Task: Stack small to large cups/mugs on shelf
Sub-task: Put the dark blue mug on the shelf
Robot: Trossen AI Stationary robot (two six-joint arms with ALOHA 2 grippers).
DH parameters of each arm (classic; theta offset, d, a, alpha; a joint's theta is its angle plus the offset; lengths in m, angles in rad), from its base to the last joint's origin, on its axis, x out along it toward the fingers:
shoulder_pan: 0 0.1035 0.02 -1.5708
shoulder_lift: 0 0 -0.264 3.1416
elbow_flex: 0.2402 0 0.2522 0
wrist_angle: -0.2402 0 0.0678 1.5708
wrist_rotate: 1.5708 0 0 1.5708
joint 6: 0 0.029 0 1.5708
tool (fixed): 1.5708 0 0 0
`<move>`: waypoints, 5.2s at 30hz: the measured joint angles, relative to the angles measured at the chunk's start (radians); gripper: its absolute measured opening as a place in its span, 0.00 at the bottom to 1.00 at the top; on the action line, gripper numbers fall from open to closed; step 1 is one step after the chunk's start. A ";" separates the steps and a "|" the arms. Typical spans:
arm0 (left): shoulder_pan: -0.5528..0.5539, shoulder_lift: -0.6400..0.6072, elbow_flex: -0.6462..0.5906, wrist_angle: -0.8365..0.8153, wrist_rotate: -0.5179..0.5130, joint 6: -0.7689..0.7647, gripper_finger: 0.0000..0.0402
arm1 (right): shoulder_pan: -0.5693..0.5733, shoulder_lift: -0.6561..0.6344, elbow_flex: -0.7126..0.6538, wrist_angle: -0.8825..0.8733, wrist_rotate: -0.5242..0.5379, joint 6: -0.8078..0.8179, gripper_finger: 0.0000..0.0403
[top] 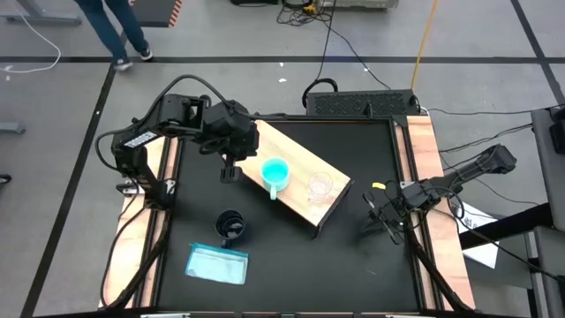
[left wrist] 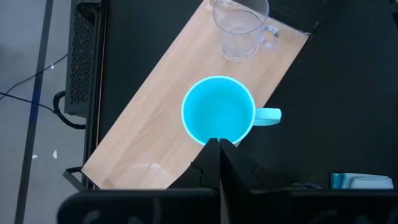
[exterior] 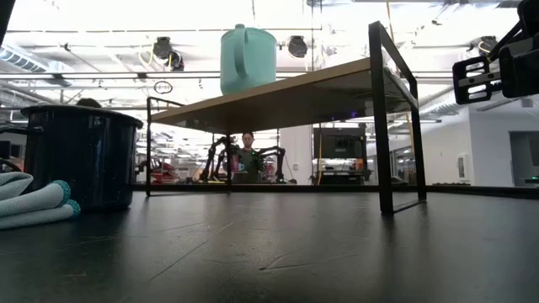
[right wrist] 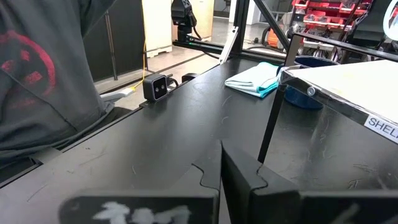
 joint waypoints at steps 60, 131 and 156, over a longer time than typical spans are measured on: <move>-0.162 -0.897 -1.382 1.077 0.002 -0.059 0.00 | 0.000 0.000 0.000 -0.028 0.000 -0.008 0.00; -0.290 -1.318 -2.341 1.885 0.064 0.000 0.00 | -0.002 0.000 0.000 0.133 0.140 -0.087 0.00; -0.290 -1.318 -2.340 1.862 0.063 -0.003 0.00 | -0.002 0.001 0.000 0.130 0.140 -0.094 0.00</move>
